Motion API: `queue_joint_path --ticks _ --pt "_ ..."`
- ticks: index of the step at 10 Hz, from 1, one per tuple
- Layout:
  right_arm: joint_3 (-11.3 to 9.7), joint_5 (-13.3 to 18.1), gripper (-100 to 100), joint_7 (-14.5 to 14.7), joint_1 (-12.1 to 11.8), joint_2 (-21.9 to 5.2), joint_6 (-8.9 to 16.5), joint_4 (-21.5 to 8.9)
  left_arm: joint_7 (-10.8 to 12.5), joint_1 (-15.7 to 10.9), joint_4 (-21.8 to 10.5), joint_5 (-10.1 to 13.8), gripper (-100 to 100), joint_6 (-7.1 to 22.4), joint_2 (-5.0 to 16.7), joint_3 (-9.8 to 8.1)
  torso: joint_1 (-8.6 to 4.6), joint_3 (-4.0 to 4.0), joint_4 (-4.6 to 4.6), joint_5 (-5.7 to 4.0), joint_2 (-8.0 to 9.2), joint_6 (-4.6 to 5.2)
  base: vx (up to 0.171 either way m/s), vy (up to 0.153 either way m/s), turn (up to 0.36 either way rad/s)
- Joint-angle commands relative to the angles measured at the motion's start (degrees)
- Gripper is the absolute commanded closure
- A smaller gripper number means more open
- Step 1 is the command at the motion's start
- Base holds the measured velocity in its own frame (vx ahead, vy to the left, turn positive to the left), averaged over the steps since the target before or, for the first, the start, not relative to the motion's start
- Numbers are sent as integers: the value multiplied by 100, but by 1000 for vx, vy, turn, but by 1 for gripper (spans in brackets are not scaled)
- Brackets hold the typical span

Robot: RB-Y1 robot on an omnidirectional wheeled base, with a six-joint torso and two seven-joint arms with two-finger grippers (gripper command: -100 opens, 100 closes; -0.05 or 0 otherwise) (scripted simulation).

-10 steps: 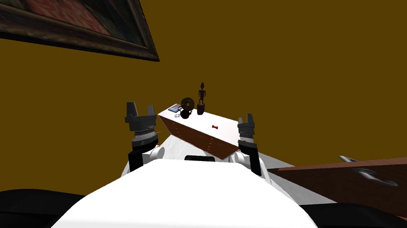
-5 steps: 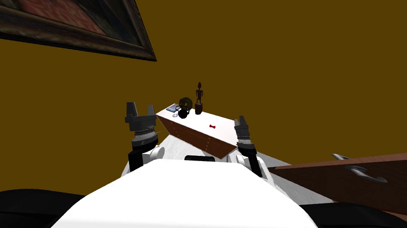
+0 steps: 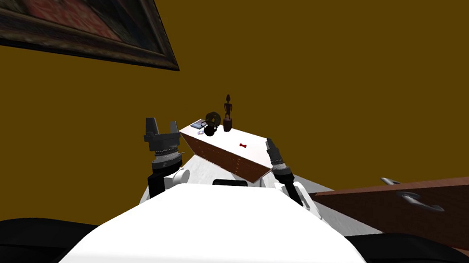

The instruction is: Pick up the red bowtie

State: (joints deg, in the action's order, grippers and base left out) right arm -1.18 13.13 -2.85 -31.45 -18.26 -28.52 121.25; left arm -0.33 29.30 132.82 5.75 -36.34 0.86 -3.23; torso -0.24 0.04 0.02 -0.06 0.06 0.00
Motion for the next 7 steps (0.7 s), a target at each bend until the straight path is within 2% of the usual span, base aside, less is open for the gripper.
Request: queue_joint_path --ticks 1,2,3,5,6,7 --pt "-92 267 -100 15 -46 -286 -91 -150 0 0 0 0 0 0 0 0 0 0 0 0 0 0 -17 -46 35" --pt "-163 451 -100 24 -76 -436 -187 -317 0 0 0 0 0 0 0 0 4 0 0 1 0 -1 -20 -56 65" --pt "-163 504 -100 24 -76 -533 -187 -317 0 0 0 0 0 0 0 0 1 1 0 1 3 0 -19 -45 31" --pt "-301 884 -100 37 -127 -945 -374 -686 0 0 0 0 0 0 0 0 6 1 0 1 2 -1 -21 -44 90" --pt "-301 1009 -100 37 -127 -1016 -374 -696 0 0 0 0 0 0 0 0 4 1 0 1 1 -1 -10 -38 41" --pt "-366 1217 -100 41 -147 -1212 -463 -907 0 0 0 0 0 0 0 0 8 -1 0 1 -2 0 -8 -29 93"
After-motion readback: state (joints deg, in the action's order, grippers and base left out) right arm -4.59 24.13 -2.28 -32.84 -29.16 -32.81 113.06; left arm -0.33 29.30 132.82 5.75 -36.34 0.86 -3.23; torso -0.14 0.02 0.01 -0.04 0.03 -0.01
